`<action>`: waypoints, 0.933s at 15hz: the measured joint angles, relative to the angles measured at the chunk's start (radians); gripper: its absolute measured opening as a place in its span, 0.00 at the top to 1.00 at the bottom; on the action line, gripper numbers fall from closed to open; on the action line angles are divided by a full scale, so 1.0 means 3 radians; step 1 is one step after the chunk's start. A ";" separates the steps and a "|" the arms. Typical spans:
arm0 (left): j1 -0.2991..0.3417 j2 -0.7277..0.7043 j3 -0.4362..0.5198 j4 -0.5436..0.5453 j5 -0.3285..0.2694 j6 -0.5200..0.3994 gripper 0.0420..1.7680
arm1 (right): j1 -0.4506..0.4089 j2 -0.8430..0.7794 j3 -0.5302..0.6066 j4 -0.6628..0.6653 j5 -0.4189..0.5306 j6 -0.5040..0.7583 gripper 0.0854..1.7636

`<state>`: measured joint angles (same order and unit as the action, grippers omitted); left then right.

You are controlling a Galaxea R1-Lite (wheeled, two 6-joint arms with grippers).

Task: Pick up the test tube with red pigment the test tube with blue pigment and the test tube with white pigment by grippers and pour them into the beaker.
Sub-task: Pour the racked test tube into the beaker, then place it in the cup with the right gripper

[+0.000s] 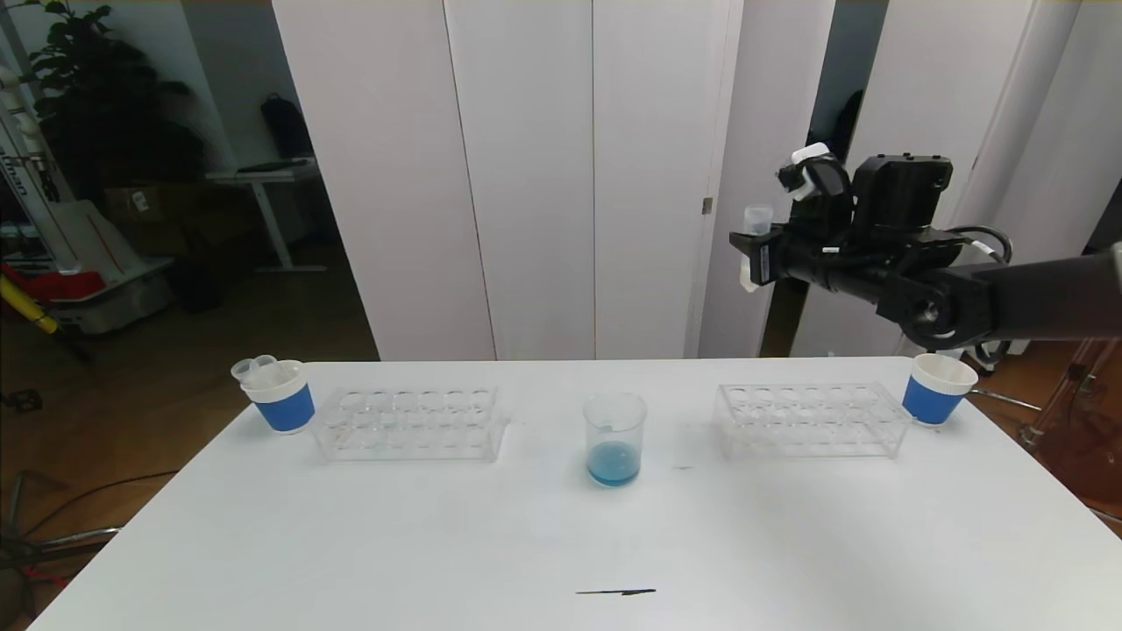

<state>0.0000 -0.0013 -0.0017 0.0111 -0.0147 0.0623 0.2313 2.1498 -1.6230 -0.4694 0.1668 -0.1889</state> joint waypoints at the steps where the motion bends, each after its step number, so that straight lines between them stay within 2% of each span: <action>1: 0.0000 0.0000 0.0000 -0.0001 0.0001 0.0000 0.01 | 0.0047 0.0033 0.0014 -0.0001 0.0014 -0.0188 0.71; 3: 0.0000 0.0000 0.0000 0.0000 0.0000 0.0001 0.01 | 0.0121 0.0087 0.0030 -0.0023 0.0192 -0.0509 0.71; 6: -0.0001 0.0000 0.0000 -0.0001 0.0001 0.0000 0.01 | 0.0215 0.0146 0.0052 -0.0152 0.0427 -0.0733 0.71; 14: 0.0000 0.0000 0.0000 -0.0001 0.0000 0.0000 0.01 | 0.0334 0.0252 0.0609 -0.1158 0.1011 -0.1634 0.71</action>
<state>0.0000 -0.0013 -0.0017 0.0109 -0.0147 0.0623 0.3315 2.2255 -1.4402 -0.8168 0.4700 -0.6791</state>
